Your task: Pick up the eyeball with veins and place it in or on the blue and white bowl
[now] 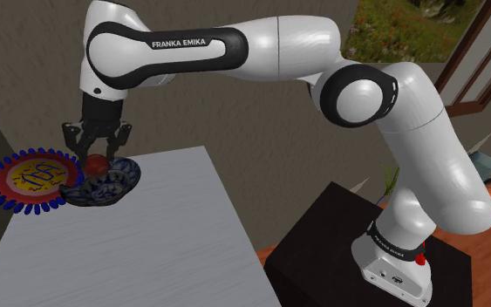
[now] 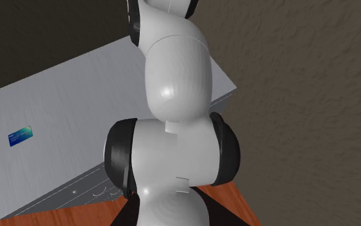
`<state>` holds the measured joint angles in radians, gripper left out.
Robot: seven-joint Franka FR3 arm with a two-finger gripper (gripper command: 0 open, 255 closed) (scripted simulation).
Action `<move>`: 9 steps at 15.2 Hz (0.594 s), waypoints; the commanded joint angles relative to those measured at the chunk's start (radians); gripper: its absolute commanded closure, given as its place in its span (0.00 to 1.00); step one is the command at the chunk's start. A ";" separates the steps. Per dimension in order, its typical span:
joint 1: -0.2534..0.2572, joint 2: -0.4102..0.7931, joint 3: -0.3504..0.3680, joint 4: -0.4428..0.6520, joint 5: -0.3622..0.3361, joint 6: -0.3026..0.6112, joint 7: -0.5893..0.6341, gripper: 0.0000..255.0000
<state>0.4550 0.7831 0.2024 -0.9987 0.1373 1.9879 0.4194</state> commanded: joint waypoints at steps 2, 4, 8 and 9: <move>-0.001 0.001 0.001 -0.041 0.002 0.041 -0.007 1.00; -0.003 0.005 0.001 -0.070 0.004 0.074 -0.014 1.00; -0.003 0.005 0.001 -0.070 0.004 0.074 -0.014 1.00; -0.003 0.005 0.001 -0.070 0.004 0.074 -0.014 1.00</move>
<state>0.4524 0.7881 0.2032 -1.0686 0.1415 2.0614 0.4054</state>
